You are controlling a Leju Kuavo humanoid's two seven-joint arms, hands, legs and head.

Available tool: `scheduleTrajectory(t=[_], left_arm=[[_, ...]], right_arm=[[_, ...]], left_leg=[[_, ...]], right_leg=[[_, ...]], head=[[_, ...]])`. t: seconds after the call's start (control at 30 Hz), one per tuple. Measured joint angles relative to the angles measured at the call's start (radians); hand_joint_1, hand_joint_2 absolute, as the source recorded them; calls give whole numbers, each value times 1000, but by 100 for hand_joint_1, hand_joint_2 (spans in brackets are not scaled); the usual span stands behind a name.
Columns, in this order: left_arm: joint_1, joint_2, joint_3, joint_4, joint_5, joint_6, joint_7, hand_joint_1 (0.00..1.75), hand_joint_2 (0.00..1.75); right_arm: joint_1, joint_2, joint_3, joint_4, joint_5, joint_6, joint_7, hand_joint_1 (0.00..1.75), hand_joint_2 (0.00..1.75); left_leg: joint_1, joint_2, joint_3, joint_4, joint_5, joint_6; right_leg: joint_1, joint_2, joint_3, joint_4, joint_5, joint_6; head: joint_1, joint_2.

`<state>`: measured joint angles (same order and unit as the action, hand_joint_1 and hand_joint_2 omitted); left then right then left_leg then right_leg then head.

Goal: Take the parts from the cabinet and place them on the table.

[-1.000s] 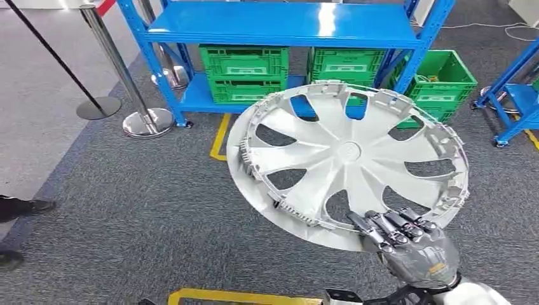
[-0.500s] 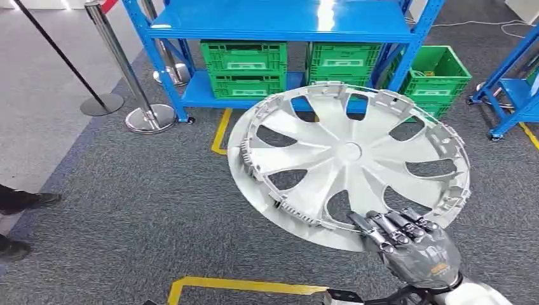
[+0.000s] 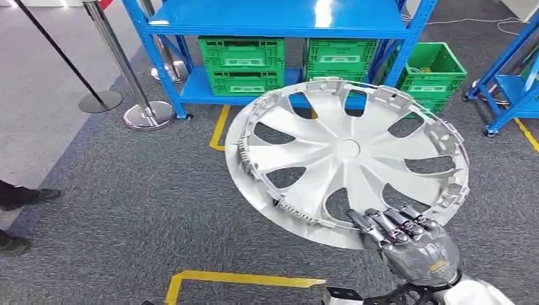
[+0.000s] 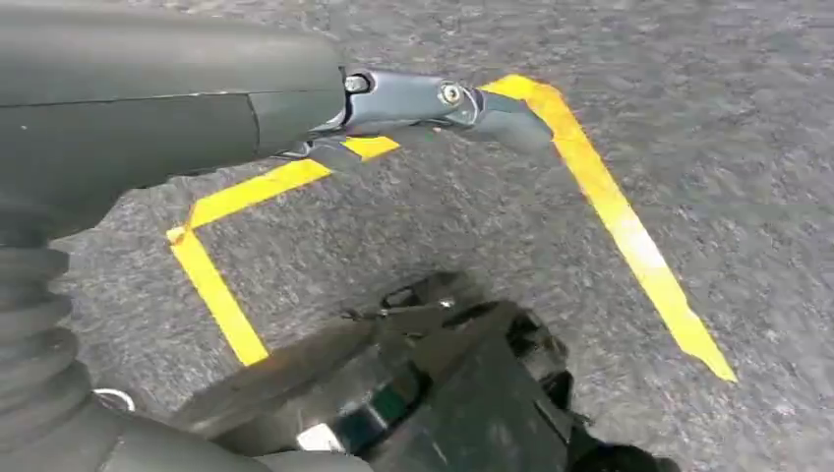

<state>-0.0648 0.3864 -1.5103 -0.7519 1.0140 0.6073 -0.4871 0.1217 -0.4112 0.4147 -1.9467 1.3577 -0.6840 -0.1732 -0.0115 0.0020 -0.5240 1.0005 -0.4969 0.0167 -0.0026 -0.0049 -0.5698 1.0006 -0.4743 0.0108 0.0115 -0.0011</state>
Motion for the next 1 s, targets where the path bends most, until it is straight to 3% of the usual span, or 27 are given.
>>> scheduleTrajectory(t=[0.07,0.1,0.13,0.17,0.2,0.23,0.27,0.3,0.37,0.4,0.43,0.47,0.53,0.6,1.0], left_arm=[[3,0,0,0,-2,-3,0,0,175],[3,0,0,0,-5,-5,0,0,175],[3,0,1,0,-8,-6,1,0,175],[3,0,2,0,-8,-7,2,0,175],[3,-1,2,0,-10,-9,2,0,175],[4,-2,2,0,-10,-9,3,0,175],[5,-2,3,0,-10,-9,5,0,175],[6,-2,3,0,-11,-10,6,0,175],[6,-3,6,0,-14,-10,6,0,175],[6,-4,7,0,-16,-10,6,0,175],[5,-4,7,0,-16,-10,6,0,175],[6,-3,7,0,-17,-10,6,0,175],[8,-2,7,0,-17,-10,6,0,175],[7,0,7,0,-17,-10,6,0,175],[8,-2,10,0,-20,-13,6,0,175]], right_arm=[[0,0,0,0,0,0,-1,175,175],[0,0,0,0,0,0,-2,175,175],[-2,0,0,0,0,0,-2,175,175],[-3,0,0,0,0,0,-3,175,175],[-3,0,0,1,0,0,-3,175,175],[-3,0,0,1,-1,0,-3,175,175],[-1,0,0,3,-1,0,-2,175,175],[-1,0,0,3,-1,0,-3,175,175],[-1,0,0,3,-1,0,-3,175,175],[-2,0,0,3,-1,0,-3,175,175],[-4,1,0,3,-1,0,-3,175,175],[-5,1,0,2,-2,0,-3,175,175],[0,1,0,2,-1,0,-3,175,175],[-1,1,0,2,-2,0,-3,175,175],[-1,1,0,2,-9,0,-4,175,175]], left_leg=[[7,2,-1,-15,14,11],[9,3,-2,-18,18,13],[9,3,-7,-18,22,19],[8,3,-10,-17,23,20],[7,3,-14,-17,26,23],[5,4,-18,-17,28,23],[5,4,-20,-16,29,23],[5,4,-21,-14,30,22],[6,3,-21,-9,29,21],[4,3,-21,-6,28,18],[-4,2,-28,0,28,12],[-4,1,-36,5,29,9],[-7,1,-39,8,31,22],[-5,1,-40,6,35,24],[0,1,-44,0,45,0]], right_leg=[[1,-1,-5,0,-1,11],[-1,2,-18,16,-21,16],[-1,2,-43,78,-66,21],[-2,2,-65,132,-94,23],[-3,2,-109,235,-139,28],[-3,2,-137,304,-162,30],[-4,2,-140,316,-156,31],[-4,2,-119,284,-130,31],[-6,2,-19,104,-41,28],[-7,1,23,22,-22,26],[-5,1,39,-2,-35,23],[-8,4,39,-7,-32,17],[-7,6,34,-7,-30,19],[-5,6,33,-6,-29,17],[1,4,27,-4,-25,3]], head=[[-1,0],[3,0],[5,0],[5,0],[4,0],[4,0],[4,0],[3,0],[4,0],[5,0],[5,0],[2,0],[1,0],[2,0],[2,0]])
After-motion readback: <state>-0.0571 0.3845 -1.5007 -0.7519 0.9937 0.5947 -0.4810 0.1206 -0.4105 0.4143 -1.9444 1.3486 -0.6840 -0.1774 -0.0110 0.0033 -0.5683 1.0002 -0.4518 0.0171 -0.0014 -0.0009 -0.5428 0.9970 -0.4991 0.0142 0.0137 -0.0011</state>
